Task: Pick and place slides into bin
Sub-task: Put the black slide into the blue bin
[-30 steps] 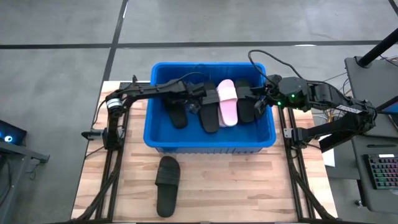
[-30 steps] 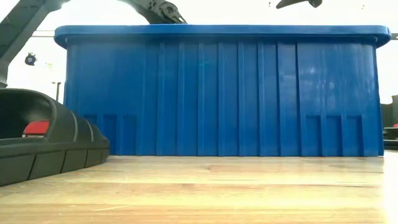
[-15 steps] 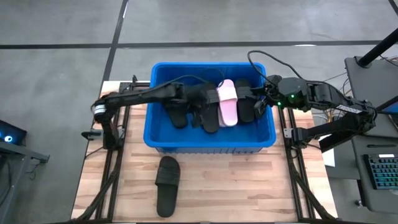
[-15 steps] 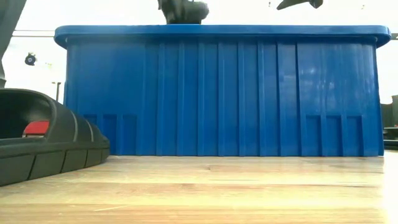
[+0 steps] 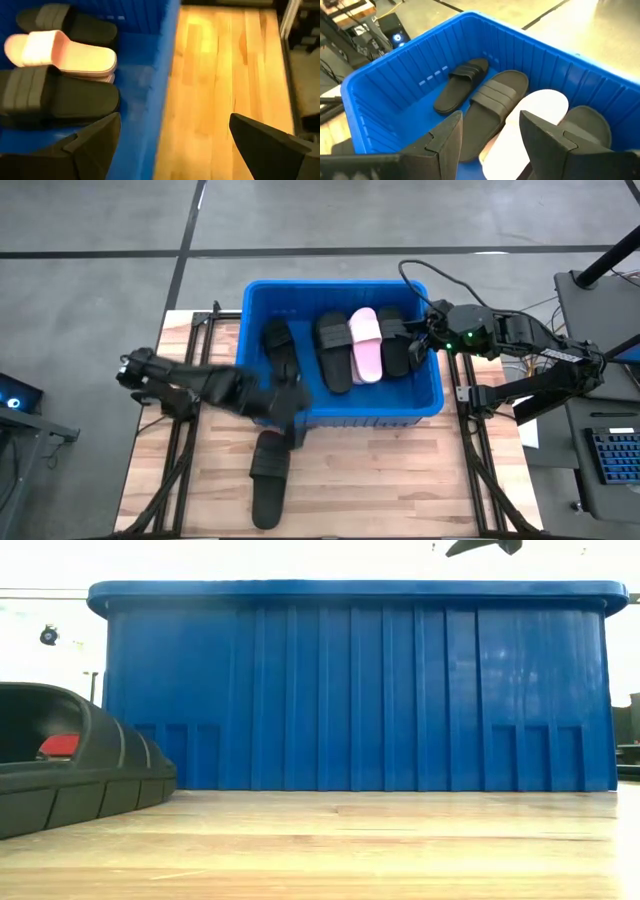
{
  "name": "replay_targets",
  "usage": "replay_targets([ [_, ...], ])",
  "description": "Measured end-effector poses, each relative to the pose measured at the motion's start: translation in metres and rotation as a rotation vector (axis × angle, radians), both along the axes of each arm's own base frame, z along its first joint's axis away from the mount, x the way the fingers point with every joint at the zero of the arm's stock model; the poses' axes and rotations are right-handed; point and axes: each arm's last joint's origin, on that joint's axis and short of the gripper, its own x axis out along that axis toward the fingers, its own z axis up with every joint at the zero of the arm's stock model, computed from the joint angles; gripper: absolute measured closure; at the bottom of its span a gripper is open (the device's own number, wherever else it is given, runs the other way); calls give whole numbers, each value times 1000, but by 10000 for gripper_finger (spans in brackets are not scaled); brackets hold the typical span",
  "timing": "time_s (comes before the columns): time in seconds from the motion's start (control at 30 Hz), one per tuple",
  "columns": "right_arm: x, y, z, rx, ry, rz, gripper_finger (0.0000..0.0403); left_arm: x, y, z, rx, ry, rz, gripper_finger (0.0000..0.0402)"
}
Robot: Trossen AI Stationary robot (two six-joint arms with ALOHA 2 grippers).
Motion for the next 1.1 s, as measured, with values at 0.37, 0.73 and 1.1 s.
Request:
replay_targets([
  [0.37, 4, 0, -5, 20, 14, -11, 216, -40, -83, -72, 85, 293, -15, 45],
  [0.73, 19, -2, -24, 26, 99, -11, 216, -73, -115, -162, 81, 343, 36, 45],
  [1.1, 26, -2, -32, 28, 163, -10, 216, -78, -111, -207, 140, 353, -31, 45],
])
